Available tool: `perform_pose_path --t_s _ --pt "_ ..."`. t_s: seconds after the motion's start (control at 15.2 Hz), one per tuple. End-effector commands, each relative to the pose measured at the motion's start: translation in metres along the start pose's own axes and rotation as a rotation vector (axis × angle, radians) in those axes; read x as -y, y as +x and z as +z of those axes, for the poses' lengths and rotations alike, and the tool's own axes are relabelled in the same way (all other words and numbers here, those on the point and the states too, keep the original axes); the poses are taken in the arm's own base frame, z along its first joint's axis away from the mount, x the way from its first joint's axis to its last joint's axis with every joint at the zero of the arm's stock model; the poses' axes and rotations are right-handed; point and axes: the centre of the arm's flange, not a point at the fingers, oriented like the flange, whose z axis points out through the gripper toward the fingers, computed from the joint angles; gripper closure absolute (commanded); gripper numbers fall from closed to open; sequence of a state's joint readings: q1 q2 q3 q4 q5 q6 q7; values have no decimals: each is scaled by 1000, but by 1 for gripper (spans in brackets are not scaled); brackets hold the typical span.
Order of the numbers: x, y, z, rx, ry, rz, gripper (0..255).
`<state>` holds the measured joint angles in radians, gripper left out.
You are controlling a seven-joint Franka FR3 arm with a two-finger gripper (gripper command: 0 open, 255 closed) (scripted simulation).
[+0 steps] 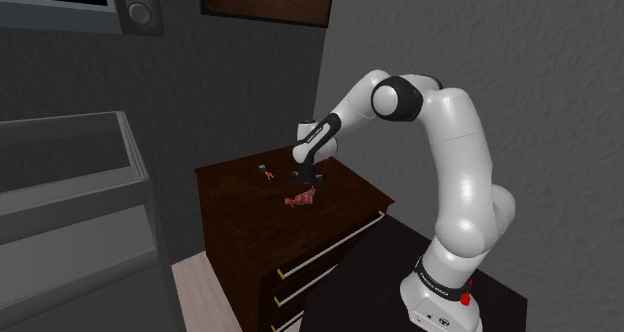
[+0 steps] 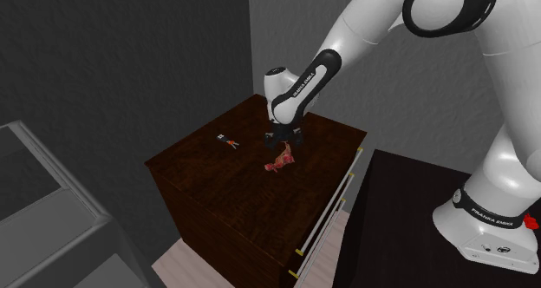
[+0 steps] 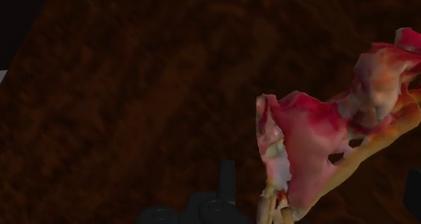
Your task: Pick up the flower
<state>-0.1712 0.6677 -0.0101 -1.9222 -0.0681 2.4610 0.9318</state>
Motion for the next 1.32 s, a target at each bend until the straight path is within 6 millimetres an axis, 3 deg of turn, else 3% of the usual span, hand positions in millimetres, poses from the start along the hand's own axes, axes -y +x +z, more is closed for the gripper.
perform_pose_path --t_s 0.0,0.59,1.25 --pt "1 0 2 0 0 0 255" --pt "0 0 2 0 0 0 255" --pt "-6 -3 -51 0 0 0 255"
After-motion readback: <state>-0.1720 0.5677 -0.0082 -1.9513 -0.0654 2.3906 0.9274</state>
